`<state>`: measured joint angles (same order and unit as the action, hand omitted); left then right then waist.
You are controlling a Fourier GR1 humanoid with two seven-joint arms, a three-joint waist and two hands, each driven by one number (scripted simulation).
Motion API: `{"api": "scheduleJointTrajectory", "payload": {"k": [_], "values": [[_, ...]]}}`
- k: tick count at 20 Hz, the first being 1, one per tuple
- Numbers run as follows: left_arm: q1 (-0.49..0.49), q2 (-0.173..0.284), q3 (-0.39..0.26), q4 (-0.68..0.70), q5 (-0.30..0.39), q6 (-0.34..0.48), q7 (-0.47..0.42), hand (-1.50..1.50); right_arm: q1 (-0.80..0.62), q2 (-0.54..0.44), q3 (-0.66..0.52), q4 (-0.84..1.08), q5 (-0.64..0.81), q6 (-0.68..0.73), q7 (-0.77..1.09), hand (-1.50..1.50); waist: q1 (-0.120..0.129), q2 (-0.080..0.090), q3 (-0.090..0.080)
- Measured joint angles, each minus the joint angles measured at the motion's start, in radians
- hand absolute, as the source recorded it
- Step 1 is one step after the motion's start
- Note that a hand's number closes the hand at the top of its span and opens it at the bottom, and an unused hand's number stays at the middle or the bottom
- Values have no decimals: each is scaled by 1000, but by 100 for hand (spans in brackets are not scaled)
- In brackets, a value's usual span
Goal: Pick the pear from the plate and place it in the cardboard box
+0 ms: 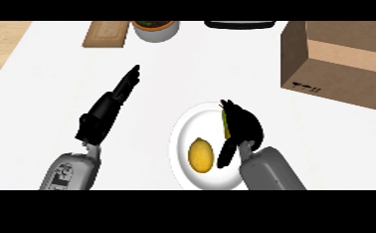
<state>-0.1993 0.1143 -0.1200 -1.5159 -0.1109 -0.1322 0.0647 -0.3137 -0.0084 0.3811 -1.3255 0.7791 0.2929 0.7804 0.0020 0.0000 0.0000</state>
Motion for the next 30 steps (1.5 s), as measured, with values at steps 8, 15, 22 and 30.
{"api": "scheduleJointTrajectory", "payload": {"k": [8, 15, 22, 30], "values": [[-6, -11, 22, 2, -15, -21, 5, 0, -10, -4, -17, 53, 39, -29, -43, 150, -2, -8, -5], [-4, -27, 22, -6, -31, -21, 7, 0, -39, -18, -21, 97, 98, -61, -110, 150, -3, -13, -9], [13, -17, 36, -29, -19, -32, 22, 0, 46, -317, -83, 2, 95, -114, -445, 150, -11, -7, -1], [15, -11, 42, -36, -16, -44, 17, 0, 133, -506, -202, -86, 141, -307, -642, 150, -12, -3, 0]]}}
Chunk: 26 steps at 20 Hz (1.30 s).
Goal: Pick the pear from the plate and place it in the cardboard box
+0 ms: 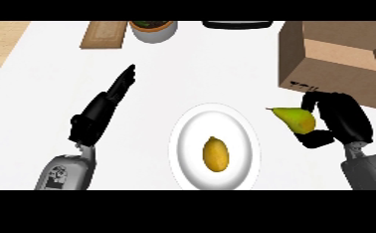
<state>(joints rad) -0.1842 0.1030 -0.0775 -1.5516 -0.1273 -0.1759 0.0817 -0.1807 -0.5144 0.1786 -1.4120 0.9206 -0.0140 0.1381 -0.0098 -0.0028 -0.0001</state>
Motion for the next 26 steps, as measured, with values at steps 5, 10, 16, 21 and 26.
{"api": "scheduleJointTrajectory", "payload": {"k": [5, 10, 16, 21, 26], "values": [[5, -2, 6, 0, 2, -3, 1, 0, 73, -47, -68, -216, -36, 17, 5, 150, -3, -1, 0], [14, 4, 13, 1, 0, -8, -3, 0, 153, -81, -143, -493, -132, 110, 38, 150, -9, -3, -1], [-11, -6, 15, 18, -4, -4, 6, 0, 168, -85, -301, -734, -281, 207, 138, 150, -8, -2, -1], [-4, -20, 3, 21, -17, -1, -8, 0, 123, -73, -418, -783, -369, 275, 234, 150, 1, 0, 0], [3, -23, -1, 12, -24, -7, -11, 0, 14, -109, -502, -683, -394, 311, 258, 150, 10, 2, 0]]}}
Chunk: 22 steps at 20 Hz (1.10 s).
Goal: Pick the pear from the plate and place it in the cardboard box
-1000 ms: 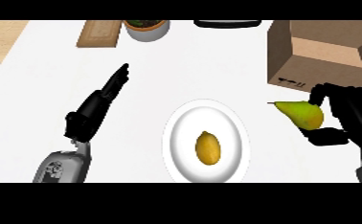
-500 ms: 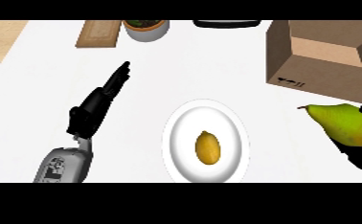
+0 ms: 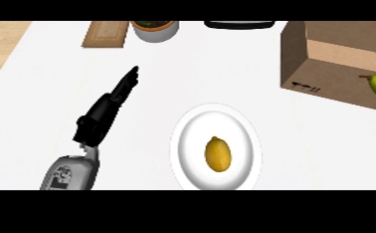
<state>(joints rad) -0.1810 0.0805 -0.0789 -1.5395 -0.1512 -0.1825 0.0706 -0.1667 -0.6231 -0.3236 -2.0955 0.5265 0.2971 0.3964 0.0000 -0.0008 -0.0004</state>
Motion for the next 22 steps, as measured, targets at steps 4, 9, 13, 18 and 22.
{"api": "scheduleJointTrajectory", "payload": {"k": [4, 9, 13, 18, 22], "values": [[-2, -2, 0, 8, -6, -4, -10, 0, -104, -28, -26, 133, 2, 3, -13, 150, 5, 1, 0], [-23, -7, 6, 1, -4, -5, 13, 0, -235, -45, -16, 327, 17, -21, -57, 150, 10, 2, 0], [-20, -8, 9, -9, -3, -11, 20, 0, -337, -40, 7, 463, 51, -62, -73, 150, 10, 2, 0], [-26, -20, 3, -3, -8, -9, 25, 0, -408, -55, 15, 641, 106, -127, -145, 150, 10, 3, 0], [-18, -20, -1, -8, -13, -12, 22, 0, -493, -65, 49, 842, 177, -195, -219, 150, 17, 5, 1]]}}
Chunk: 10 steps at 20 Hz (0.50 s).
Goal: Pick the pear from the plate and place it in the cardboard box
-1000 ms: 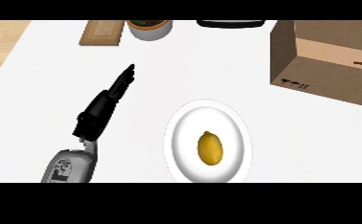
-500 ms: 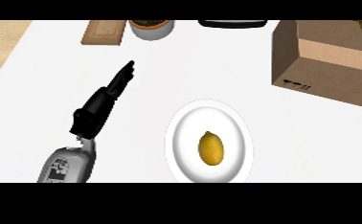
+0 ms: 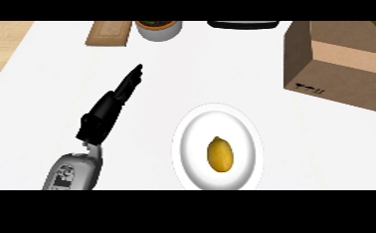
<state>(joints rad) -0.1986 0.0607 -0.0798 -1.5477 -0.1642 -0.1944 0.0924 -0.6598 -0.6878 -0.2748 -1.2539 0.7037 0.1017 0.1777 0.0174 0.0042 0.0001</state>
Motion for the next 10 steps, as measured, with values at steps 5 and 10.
{"api": "scheduleJointTrajectory", "payload": {"k": [5, 10], "values": [[0, 10, 11, 18, -1, -8, -27, 0, -91, 17, 41, 227, 82, -93, -74, 150, 4, 2, 0], [5, -1, -2, -8, -2, -9, -9, 0, -156, 38, 40, 475, 123, -184, -161, 150, 13, 4, 1]]}}
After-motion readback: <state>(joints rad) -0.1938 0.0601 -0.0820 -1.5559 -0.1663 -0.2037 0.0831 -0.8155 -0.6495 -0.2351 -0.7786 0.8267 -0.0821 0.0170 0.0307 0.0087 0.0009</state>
